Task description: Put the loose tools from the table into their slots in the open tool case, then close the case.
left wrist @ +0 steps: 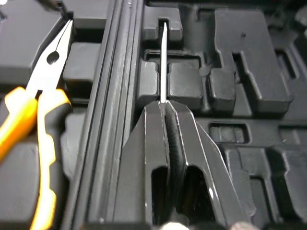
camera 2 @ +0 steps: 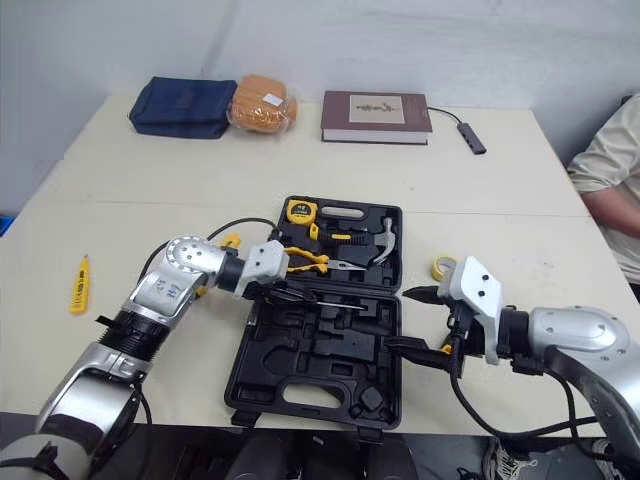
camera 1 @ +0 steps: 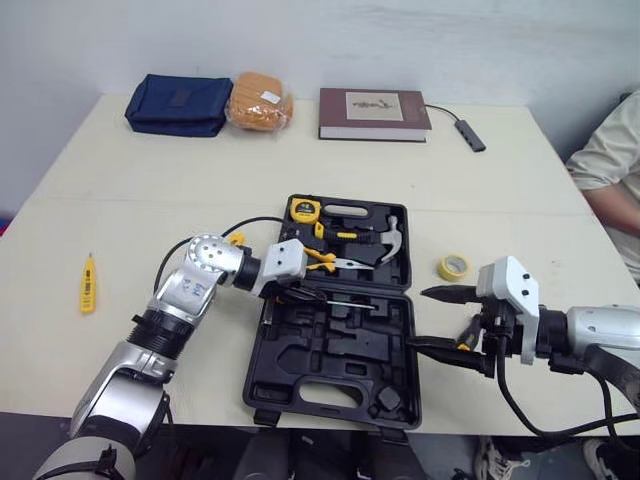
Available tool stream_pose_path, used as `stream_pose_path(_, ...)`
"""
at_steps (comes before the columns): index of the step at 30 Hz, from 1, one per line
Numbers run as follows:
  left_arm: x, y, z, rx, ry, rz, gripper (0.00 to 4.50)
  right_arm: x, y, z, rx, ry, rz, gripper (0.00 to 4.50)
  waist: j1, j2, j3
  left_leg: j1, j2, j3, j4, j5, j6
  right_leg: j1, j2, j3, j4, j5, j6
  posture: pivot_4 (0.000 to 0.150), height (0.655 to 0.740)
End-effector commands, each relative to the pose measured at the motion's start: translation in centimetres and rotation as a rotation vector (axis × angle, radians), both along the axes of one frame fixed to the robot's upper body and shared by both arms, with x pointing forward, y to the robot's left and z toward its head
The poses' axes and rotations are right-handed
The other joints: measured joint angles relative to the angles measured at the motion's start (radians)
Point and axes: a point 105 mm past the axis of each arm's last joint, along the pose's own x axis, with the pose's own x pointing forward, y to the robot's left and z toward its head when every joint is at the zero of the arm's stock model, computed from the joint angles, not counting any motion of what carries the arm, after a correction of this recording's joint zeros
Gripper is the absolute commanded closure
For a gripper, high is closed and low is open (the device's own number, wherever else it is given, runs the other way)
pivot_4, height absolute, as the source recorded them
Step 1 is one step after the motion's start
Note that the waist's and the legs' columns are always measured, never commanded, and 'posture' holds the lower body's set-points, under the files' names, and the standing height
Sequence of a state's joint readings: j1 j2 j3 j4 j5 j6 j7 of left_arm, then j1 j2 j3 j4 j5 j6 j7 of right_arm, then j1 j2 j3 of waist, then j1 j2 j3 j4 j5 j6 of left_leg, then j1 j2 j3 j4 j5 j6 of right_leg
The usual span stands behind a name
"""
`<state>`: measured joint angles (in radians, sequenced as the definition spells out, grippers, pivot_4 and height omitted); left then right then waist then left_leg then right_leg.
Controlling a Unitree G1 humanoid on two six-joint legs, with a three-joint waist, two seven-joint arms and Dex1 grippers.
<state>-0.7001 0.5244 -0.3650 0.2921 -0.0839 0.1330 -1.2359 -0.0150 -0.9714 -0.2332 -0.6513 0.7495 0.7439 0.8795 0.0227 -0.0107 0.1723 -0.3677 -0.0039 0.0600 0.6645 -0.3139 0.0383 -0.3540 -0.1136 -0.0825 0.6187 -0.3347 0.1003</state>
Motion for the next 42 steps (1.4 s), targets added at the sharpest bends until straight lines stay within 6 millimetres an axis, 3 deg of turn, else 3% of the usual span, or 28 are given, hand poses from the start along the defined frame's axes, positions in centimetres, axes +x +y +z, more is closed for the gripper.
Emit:
stream_pose_path(1, -0.3, 2.2, -5.9, 0.217, 0.125, 0.101, 4.42, -0.3, 0.2, 0.8, 0.008, -0.036, 0.007, 0.0, 0.0, 0.002, -0.004, 0.0, 0.0, 0.0, 0.0, -0.001, 0.001, 0.0, 0.0, 0.0, 0.0, 0.0, 0.0, 0.15, 0.74)
stream_pose_path(4, -0.1, 2.0, -5.0, 0.156, 0.12, 0.107, 4.42, -0.5, 0.1, 0.7, 0.008, -0.037, -0.005, 0.0, 0.001, 0.003, -0.009, 0.0, 0.0, -0.001, 0.0, -0.001, 0.001, 0.0, -0.001, 0.001, 0.0, 0.0, 0.0, 0.15, 0.74)
stream_pose_path(10, -0.9, 2.5, 0.5, -0.172, 0.138, 0.177, 4.42, -0.3, -1.4, 1.1, 0.042, -0.048, -0.09, 0.0, -0.013, 0.004, -0.008, -0.003, 0.0, -0.001, 0.0, -0.001, 0.001, -0.003, -0.002, 0.001, 0.0, 0.0, -0.001, 0.15, 0.74)
stream_pose_path(13, -2.8, 5.4, 3.2, -0.322, 0.173, 0.269, 3.63, -0.2, -3.9, 1.2, 0.054, -0.044, -0.191, 0.0, -0.028, 0.005, -0.001, -0.004, 0.0, -0.003, -0.001, 0.0, -0.001, -0.005, -0.002, 0.001, 0.0, -0.001, -0.002, 0.15, 0.74)
stream_pose_path(15, -4.4, 7.6, 4.3, -0.372, 0.191, 0.352, 2.73, -0.1, -6.5, 1.0, 0.06, -0.037, -0.284, 0.0, -0.03, 0.005, 0.002, -0.004, 0.0, -0.003, -0.002, 0.0, -0.001, -0.005, -0.002, 0.001, 0.0, -0.001, -0.002, 0.15, 0.74)
stream_pose_path(17, -5.5, 10.4, 5.0, -0.418, 0.21, 0.473, 1.84, -0.1, -9.3, 0.9, 0.051, -0.028, -0.381, 0.0, -0.027, 0.005, 0.004, -0.004, 0.0, -0.004, -0.002, 0.0, -0.001, -0.005, -0.002, 0.001, 0.0, -0.001, -0.002, 0.15, 0.74)
stream_pose_path(19, -6.4, 14.6, 5.0, -0.41, 0.183, 0.648, 0.9, -0.9, -11.8, 0.5, -0.011, -0.01, -0.429, 0.0, -0.023, 0.006, 0.005, -0.004, 0.0, -0.004, -0.002, 0.0, -0.001, -0.004, -0.002, 0.001, -0.001, -0.001, -0.002, 0.15, 0.74)
stream_pose_path(21, -7.0, 17.7, 5.0, -0.397, 0.15, 0.775, 0.07, -1.6, -13.4, 0.0, -0.086, -0.013, -0.442, 0.0, -0.02, 0.007, 0.006, -0.003, 0.0, -0.004, -0.003, -0.001, 0.0, -0.004, -0.002, 0.001, -0.002, -0.001, -0.003, 0.15, 0.74)
stream_pose_path(24, -8.6, 25.5, 5.0, -0.373, 0.051, 1.104, 0.07, -1.7, -16.4, -0.2, -0.081, -0.013, -0.531, 0.0, -0.02, 0.007, 0.006, -0.003, 0.0, -0.004, -0.004, -0.004, 0.002, -0.005, -0.002, 0.001, -0.003, -0.002, -0.003, 0.15, 0.74)
stream_pose_path(26, -10.6, 30.4, 4.2, -0.244, -0.07, 1.298, 0.07, -1.7, -18.3, -0.4, -0.065, -0.006, -0.595, 0.0, -0.028, 0.008, 0.006, -0.003, 0.0, -0.004, -0.006, -0.008, 0.002, -0.006, -0.002, 0.002, -0.004, -0.002, -0.003, 0.15, 0.74)
stream_pose_path(29, -13.9, 34.0, 3.7, -0.211, -0.087, 1.438, 0.07, -1.8, -20.4, -0.2, -0.057, -0.013, -0.668, 0.0, -0.031, 0.008, 0.006, -0.001, 0.0, -0.001, -0.014, -0.008, 0.0, -0.007, -0.002, 0.004, -0.009, -0.002, -0.004, 0.15, 0.74)
stream_pose_path(34, -16.9, 36.5, 3.5, -0.206, -0.07, 1.531, 0.07, -2.0, -21.6, 0.2, -0.081, -0.026, -0.697, 0.0, -0.021, 0.008, 0.007, -0.004, 0.0, 0.0, -0.018, -0.01, -0.004, -0.013, -0.002, 0.004, -0.009, -0.003, -0.006, 0.15, 0.74)
stream_pose_path(38, -16.4, 36.1, 3.5, -0.255, -0.048, 1.525, 0.07, -1.8, -22.0, 0.5, -0.075, -0.051, -0.73, 0.0, -0.018, 0.009, 0.007, -0.004, 0.0, 0.0, -0.018, -0.01, -0.004, -0.013, -0.002, 0.004, -0.009, -0.003, -0.007, 0.15, 0.74)
stream_pose_path(42, -14.9, 34.1, 3.6, -0.271, -0.015, 1.436, 0.07, -1.6, -20.9, 0.6, -0.066, -0.07, -0.712, 0.0, -0.026, 0.009, 0.007, -0.004, 0.0, 0.0, -0.019, -0.01, -0.004, -0.013, -0.002, 0.005, -0.009, -0.003, -0.006, 0.15, 0.74)
